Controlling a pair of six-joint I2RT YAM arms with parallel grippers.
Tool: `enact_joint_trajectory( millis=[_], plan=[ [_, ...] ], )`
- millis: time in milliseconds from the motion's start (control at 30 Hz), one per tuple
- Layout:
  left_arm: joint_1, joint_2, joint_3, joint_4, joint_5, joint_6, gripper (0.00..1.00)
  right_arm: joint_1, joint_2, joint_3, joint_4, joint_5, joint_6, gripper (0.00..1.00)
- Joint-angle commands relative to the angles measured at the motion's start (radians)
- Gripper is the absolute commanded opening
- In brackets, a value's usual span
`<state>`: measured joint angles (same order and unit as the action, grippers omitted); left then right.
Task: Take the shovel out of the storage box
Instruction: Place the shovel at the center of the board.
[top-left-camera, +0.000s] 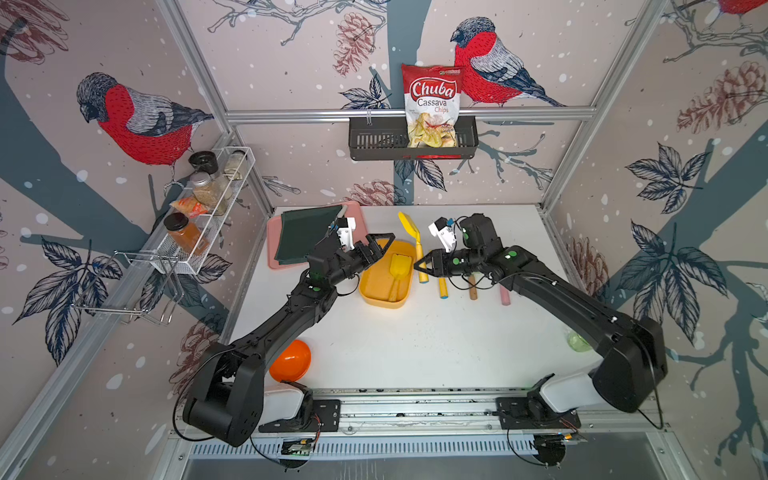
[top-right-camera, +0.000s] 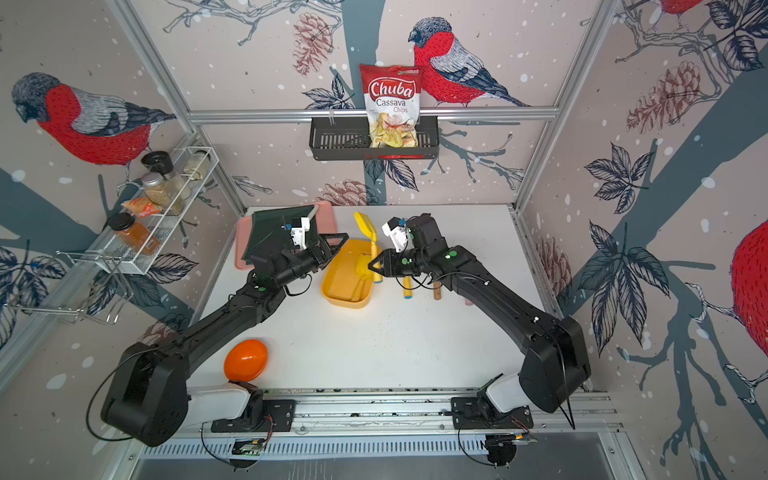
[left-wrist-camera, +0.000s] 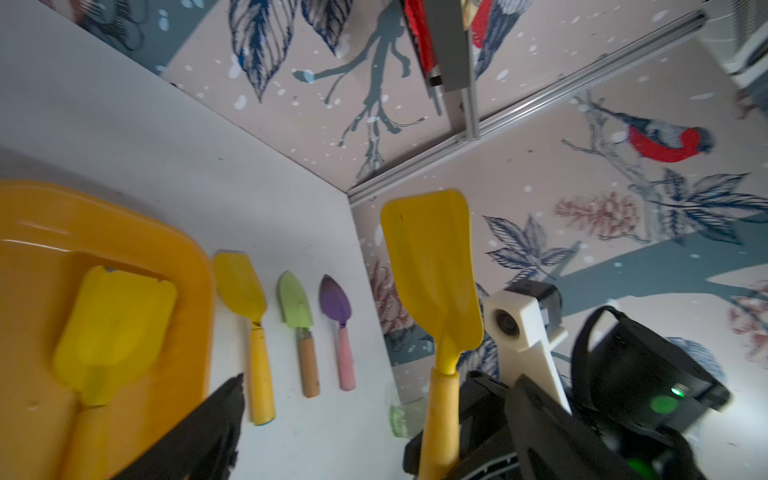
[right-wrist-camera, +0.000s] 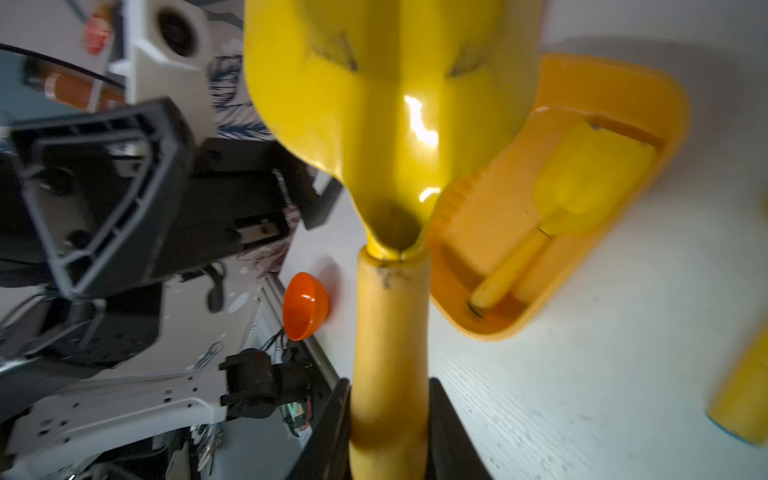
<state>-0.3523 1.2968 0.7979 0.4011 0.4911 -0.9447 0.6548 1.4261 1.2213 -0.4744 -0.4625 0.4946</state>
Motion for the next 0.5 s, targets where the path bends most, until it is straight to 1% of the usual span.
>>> enact_joint_trajectory(
  millis=[0, 33, 67, 133, 200, 333, 467],
  plan=[
    [-0.004, -0.008, 0.042, -0.322, -0.11, 0.213, 0.99, 0.064, -0.05, -0.024, -0.287, 0.362, 0.021, 0.18],
    [-0.004, -0.008, 0.054, -0.353, -0.129, 0.234, 0.99, 0.102, -0.057, -0.034, -0.35, 0.446, 0.058, 0.17],
    [-0.005, -0.007, 0.063, -0.378, -0.146, 0.252, 0.99, 0.135, -0.061, -0.049, -0.396, 0.503, 0.093, 0.17],
    [-0.007, 0.001, 0.084, -0.421, -0.169, 0.283, 0.99, 0.212, -0.06, -0.096, -0.477, 0.58, 0.185, 0.17],
    [-0.007, 0.013, 0.095, -0.439, -0.168, 0.297, 0.99, 0.282, -0.068, -0.161, -0.484, 0.6, 0.268, 0.17],
    [-0.022, 0.027, 0.097, -0.457, -0.188, 0.311, 0.99, 0.396, -0.091, -0.282, -0.422, 0.581, 0.407, 0.17],
    [-0.039, 0.053, 0.096, -0.444, -0.172, 0.311, 0.99, 0.46, -0.086, -0.358, -0.36, 0.563, 0.475, 0.17]
  ],
)
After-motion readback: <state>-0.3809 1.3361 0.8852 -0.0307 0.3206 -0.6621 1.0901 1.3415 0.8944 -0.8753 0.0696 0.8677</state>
